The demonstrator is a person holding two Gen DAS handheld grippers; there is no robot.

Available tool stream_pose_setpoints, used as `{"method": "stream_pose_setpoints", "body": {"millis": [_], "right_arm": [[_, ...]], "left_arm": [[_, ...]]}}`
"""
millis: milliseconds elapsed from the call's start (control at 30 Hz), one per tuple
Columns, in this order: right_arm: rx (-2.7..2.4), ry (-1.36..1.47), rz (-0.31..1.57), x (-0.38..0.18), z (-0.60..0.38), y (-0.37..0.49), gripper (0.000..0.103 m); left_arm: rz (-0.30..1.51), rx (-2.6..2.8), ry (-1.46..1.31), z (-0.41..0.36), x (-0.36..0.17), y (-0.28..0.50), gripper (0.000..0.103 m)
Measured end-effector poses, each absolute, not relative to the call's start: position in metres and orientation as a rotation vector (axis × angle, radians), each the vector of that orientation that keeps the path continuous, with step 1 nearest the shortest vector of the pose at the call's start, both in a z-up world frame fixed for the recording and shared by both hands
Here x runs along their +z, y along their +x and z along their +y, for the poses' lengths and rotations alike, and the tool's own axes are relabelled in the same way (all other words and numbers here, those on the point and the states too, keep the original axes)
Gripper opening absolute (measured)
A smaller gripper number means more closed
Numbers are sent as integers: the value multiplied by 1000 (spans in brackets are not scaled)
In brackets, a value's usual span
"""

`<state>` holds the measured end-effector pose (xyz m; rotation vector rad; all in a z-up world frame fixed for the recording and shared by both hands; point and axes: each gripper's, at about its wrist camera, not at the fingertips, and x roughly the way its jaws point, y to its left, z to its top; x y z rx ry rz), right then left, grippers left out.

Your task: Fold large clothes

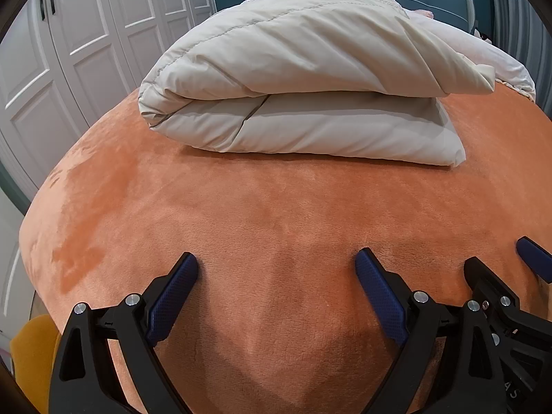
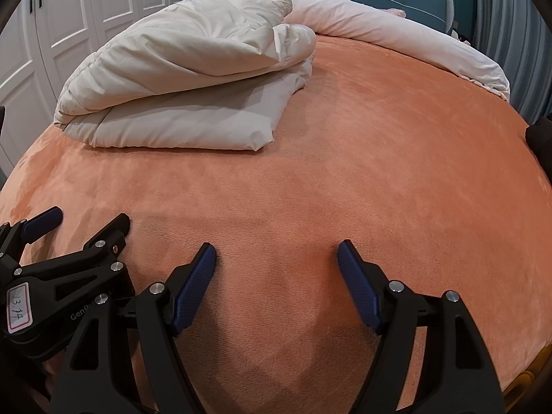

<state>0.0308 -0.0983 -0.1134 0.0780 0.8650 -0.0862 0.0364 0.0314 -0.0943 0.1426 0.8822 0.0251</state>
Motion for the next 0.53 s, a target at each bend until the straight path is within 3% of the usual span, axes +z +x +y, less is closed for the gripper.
{"method": "stream_pose_setpoints", "body": {"millis": [433,533], "right_arm": [[-84,73,863,-114,-101,32,71],[-93,78,879,-108,-100,34,70]], "left_arm": [[881,22,144,31,-94,37,91],[895,16,129,33,-87,38,86]]}}
